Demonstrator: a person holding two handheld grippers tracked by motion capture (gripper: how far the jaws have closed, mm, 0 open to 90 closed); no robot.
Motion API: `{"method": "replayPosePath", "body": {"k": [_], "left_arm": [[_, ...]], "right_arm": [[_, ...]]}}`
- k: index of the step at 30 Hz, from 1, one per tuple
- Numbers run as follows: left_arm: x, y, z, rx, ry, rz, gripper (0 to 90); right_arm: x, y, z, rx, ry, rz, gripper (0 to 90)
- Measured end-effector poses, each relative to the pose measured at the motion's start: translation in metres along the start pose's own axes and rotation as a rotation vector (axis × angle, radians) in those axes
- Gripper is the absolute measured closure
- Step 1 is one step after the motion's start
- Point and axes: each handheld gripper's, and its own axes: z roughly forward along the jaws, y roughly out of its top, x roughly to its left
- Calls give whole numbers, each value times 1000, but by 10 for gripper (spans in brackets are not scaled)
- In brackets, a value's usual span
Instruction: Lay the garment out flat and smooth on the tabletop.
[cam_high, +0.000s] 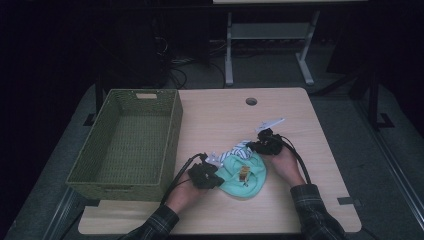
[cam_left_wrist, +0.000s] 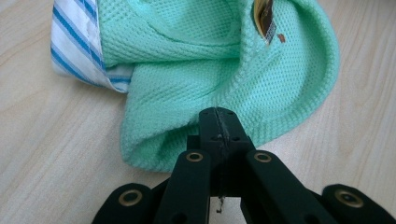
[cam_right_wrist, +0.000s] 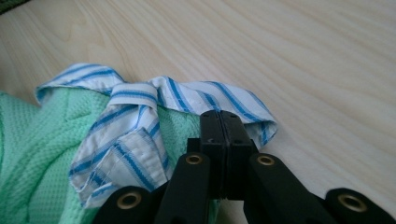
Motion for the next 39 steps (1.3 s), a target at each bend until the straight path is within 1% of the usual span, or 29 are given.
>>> {"method": "replayPosePath", "body": {"k": [1,2,4,6,7,11,12,13,16,17,18,19,20,22,23,24,25,28,30,31,33,34,35,36,37,38,39], "left_arm": [[0,0,0,1,1,1,895],[0,0,0,1,2,1,895],[0,0,0,2,4,1,895],[-1,0,0,5,5,2,895],[-1,1,0,4,9,4,895],[-1,1,0,5,12,9,895],[-1,1,0,7,11,12,895],[-2,1,0,2,10,5,895],[-2,1,0,5,12,9,895],[-2,1,0,3,14,7,895],[-2,1,0,3,14,7,895],[-3,1,0,3,15,7,895],[-3,1,0,3,15,7,895],[-3,1,0,7,18,11,895],[-4,1,0,5,23,11,895],[-4,1,0,5,23,11,895],[-4,1,0,6,25,11,895],[-4,1,0,6,25,10,895],[-4,1,0,5,23,9,895],[-4,1,0,6,24,10,895],[-4,1,0,6,25,9,895],[-4,1,0,5,25,9,895],[-4,1,0,6,25,9,895],[-4,1,0,5,25,9,895],[-4,1,0,7,22,8,895],[-4,1,0,7,22,8,895],[-4,1,0,7,21,7,895]], "right_arm": [[0,1,-5,-8,-17,-4,892],[0,1,-5,-8,-17,-4,892],[-1,2,-12,-18,-40,2,892],[-2,2,-14,-22,-45,2,892],[-5,1,-17,-28,-63,4,892],[-10,0,-21,-30,-75,11,892],[-11,-1,-22,-32,-81,16,892],[-15,-3,-23,-27,-94,23,892],[-18,-5,-24,-23,-106,35,893],[-21,-7,-25,-15,-116,41,893],[-21,-7,-25,-15,-116,41,893],[-25,-10,-26,-1,-131,50,892],[-25,-10,-26,-1,-131,50,892],[-29,-14,-27,7,-142,68,893],[-33,-17,-28,21,-156,76,893],[-33,-17,-28,21,-156,76,893],[-35,-19,-28,25,-167,84,895],[-40,-25,-30,18,-193,111,895],[-44,-30,-31,15,-205,119,895],[-46,-35,-33,12,-224,131,896],[-47,-37,-33,7,-229,134,897],[-49,-38,-34,7,-227,147,896],[-50,-38,-35,5,-214,156,892],[-50,-38,-35,5,-214,156,892],[-48,-38,-36,-7,-188,149,873],[-48,-38,-36,-7,-188,149,873],[-46,-36,-39,-27,-170,139,823]]}}
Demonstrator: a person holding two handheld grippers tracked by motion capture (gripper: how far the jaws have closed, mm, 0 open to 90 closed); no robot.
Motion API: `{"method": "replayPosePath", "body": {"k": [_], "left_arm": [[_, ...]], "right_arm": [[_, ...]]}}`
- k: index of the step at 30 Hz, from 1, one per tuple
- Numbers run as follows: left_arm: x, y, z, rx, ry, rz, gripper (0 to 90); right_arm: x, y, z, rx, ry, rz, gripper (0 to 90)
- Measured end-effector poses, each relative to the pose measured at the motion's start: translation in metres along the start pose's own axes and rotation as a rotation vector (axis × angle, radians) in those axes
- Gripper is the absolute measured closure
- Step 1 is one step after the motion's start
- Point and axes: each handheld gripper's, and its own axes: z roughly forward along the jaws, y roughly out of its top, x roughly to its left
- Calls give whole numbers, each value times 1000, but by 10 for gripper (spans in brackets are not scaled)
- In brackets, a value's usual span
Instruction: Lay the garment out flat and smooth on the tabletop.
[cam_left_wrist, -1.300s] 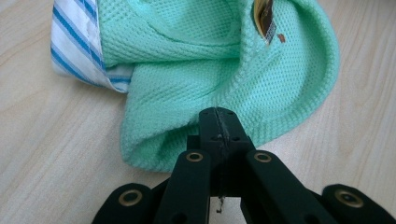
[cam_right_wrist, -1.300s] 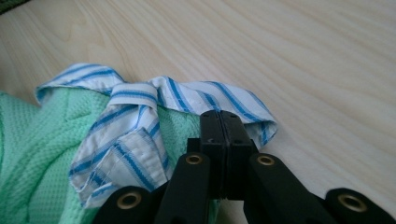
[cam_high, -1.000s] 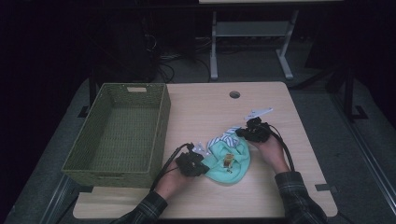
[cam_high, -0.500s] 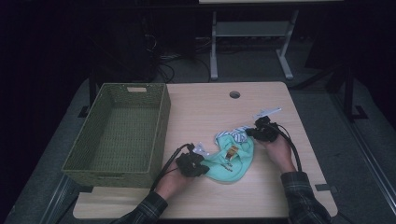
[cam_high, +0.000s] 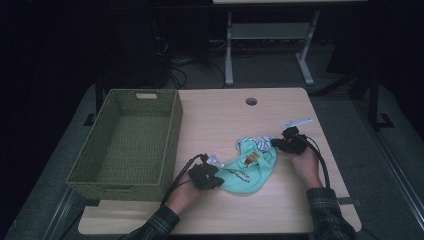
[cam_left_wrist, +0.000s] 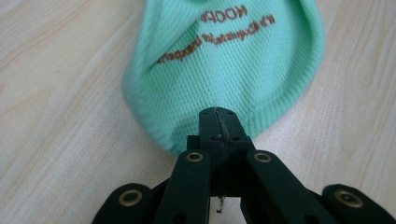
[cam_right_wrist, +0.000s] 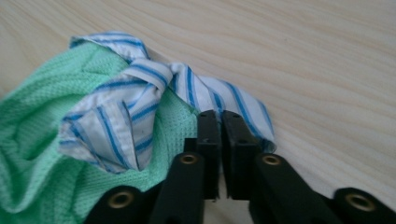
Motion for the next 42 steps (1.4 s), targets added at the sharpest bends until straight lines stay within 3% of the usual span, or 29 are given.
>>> {"method": "replayPosePath", "body": {"k": [6,11,13,20,25,31,34,42], "left_arm": [[0,0,0,1,-2,0,895],[0,0,0,-4,-2,-13,893],[2,0,0,-6,-24,-31,867],[0,8,-12,-53,-46,-32,790],[3,14,-17,-87,-43,-44,746],[13,29,-24,-113,-30,-27,702],[18,37,-23,-119,-26,-30,695],[31,62,-7,-134,-2,-28,692]], "right_arm": [[7,2,-15,-37,28,11,765],[16,-1,-31,-65,50,-20,859],[23,-6,-39,-64,72,-31,896],[42,-19,-50,-70,101,-72,898],[54,-30,-51,-44,124,-83,898],[67,-45,-49,-23,150,-87,898],[76,-50,-46,-12,166,-97,899],[79,-57,-34,47,163,-107,899]]}}
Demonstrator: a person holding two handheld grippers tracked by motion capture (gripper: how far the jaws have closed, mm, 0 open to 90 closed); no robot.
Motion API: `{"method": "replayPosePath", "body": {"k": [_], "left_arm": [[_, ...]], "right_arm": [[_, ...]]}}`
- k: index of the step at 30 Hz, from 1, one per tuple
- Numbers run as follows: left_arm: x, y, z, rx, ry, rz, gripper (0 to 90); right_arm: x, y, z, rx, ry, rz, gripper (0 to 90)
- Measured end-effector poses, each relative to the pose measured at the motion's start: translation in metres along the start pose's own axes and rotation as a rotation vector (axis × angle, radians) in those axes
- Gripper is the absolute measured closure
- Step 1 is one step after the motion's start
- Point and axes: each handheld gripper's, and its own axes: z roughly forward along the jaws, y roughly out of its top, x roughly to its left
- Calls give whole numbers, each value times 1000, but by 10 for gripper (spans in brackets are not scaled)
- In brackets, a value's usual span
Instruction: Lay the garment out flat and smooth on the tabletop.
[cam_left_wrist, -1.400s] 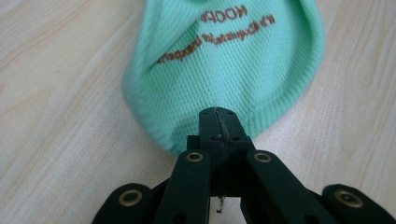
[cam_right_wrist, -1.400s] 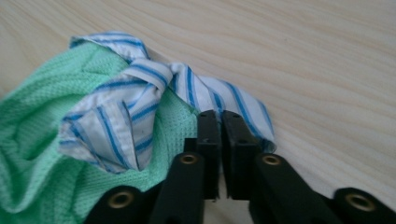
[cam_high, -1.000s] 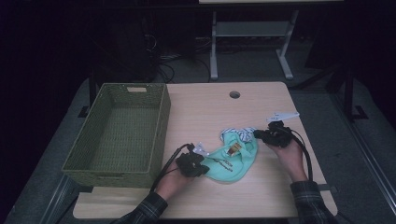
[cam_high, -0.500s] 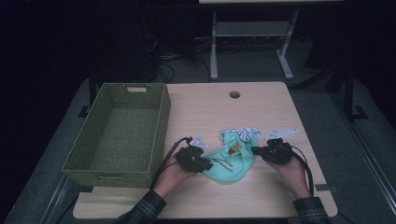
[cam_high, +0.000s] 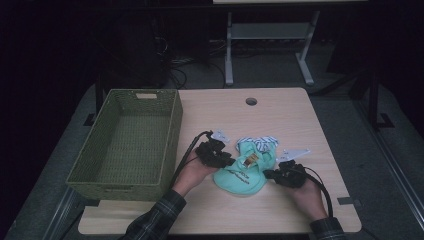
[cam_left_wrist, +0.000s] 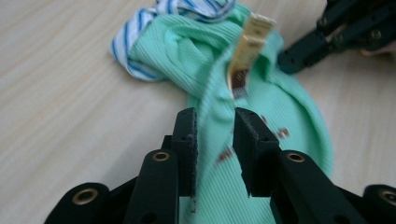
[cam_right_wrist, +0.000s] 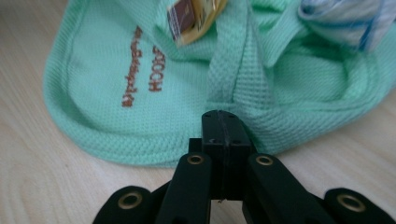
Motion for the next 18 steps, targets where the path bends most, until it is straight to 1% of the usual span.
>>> {"method": "replayPosePath", "body": {"k": [1,2,3,4,5,6,7,8,9,10,11,12,13,14,15,16,17,18], "left_arm": [[0,0,0,0,0,0,693],[5,6,4,3,4,8,693],[5,6,4,3,4,8,692],[8,14,9,4,11,17,692],[8,14,9,4,11,17,688],[12,22,14,13,27,46,683],[12,22,14,13,27,46,682],[14,29,20,26,44,56,676],[14,29,20,26,44,56,671],[14,32,24,32,51,62,668],[15,38,31,36,59,68,666],[17,41,35,37,58,70,666],[17,41,35,37,58,70,666],[19,45,42,46,73,79,666],[21,46,46,46,79,75,666],[23,47,49,46,75,62,666],[23,47,49,46,75,62,665],[26,47,56,48,73,45,660]], "right_arm": [[0,0,0,0,0,0,899],[-1,-1,1,-5,4,-7,899],[-1,-1,1,-5,4,-7,899],[-1,-1,1,-3,5,-8,899],[-1,-1,1,-4,4,-8,899],[0,-1,0,-4,3,-7,899],[0,-1,0,-4,3,-7,899],[1,-1,1,-4,-2,-17,899],[1,-1,1,-4,-2,-17,899],[2,-1,1,-3,-6,-20,899],[2,-1,1,-7,-6,-20,899],[2,-1,1,-4,-6,-21,899],[2,-1,1,-4,-6,-21,899],[2,-1,1,-6,-6,-22,899],[2,-1,1,-6,-7,-22,899],[2,-1,1,-5,-9,-23,899],[2,-1,1,-5,-9,-23,899],[3,-1,0,0,-11,-24,899]]}}
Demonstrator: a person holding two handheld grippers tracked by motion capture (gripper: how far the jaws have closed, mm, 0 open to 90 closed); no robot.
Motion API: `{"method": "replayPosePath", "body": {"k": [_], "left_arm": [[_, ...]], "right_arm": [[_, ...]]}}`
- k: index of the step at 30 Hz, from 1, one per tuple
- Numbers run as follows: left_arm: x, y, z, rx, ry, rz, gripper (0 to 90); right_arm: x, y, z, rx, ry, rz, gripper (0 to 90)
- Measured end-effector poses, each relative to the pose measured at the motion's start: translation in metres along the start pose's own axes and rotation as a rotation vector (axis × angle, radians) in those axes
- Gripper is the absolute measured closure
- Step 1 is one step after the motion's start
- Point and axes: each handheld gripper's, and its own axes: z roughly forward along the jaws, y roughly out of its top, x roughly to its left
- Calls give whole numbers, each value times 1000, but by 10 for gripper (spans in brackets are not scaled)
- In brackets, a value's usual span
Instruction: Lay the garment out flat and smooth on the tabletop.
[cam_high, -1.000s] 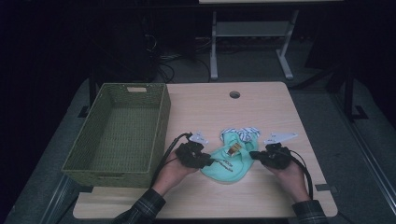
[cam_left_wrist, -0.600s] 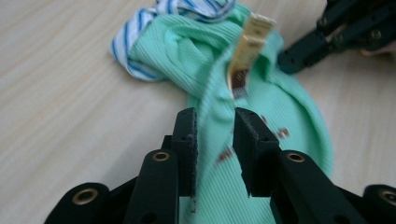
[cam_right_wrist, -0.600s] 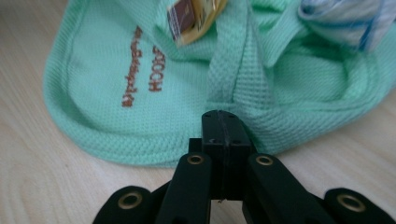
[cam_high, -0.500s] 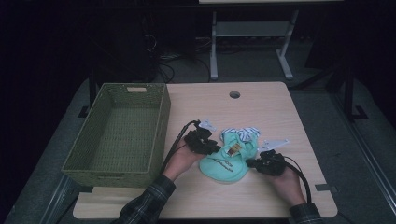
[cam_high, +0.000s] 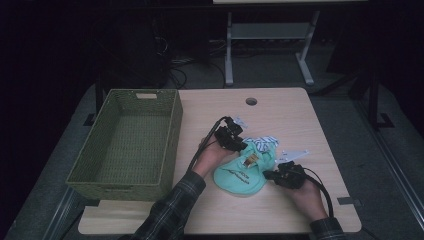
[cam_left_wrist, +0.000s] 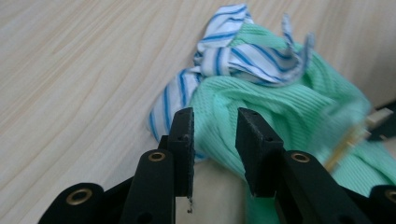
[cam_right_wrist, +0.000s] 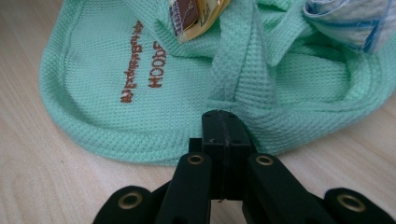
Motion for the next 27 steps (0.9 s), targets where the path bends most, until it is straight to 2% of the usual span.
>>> {"method": "replayPosePath", "body": {"k": [3,7,10,11,12,16,21,24,27], "left_arm": [[3,-2,7,-3,-8,-14,637],[9,-5,17,29,-5,-7,651],[9,-7,22,43,2,-3,762],[9,-8,23,48,3,2,762],[8,-8,25,54,2,10,854],[8,-8,25,54,0,7,895],[11,-6,21,53,9,1,898],[15,1,14,27,37,0,899],[17,5,11,22,58,8,899]], "right_arm": [[0,0,0,-1,-2,-7,899],[0,0,0,1,-1,-7,899],[0,0,0,0,-2,-8,899],[0,0,0,0,-2,-8,899],[0,0,0,-1,-3,-9,899],[0,0,0,-2,-4,-12,899],[1,0,0,-3,-6,-15,900],[1,0,0,-3,-8,-15,900],[1,0,0,-3,-9,-17,900]]}}
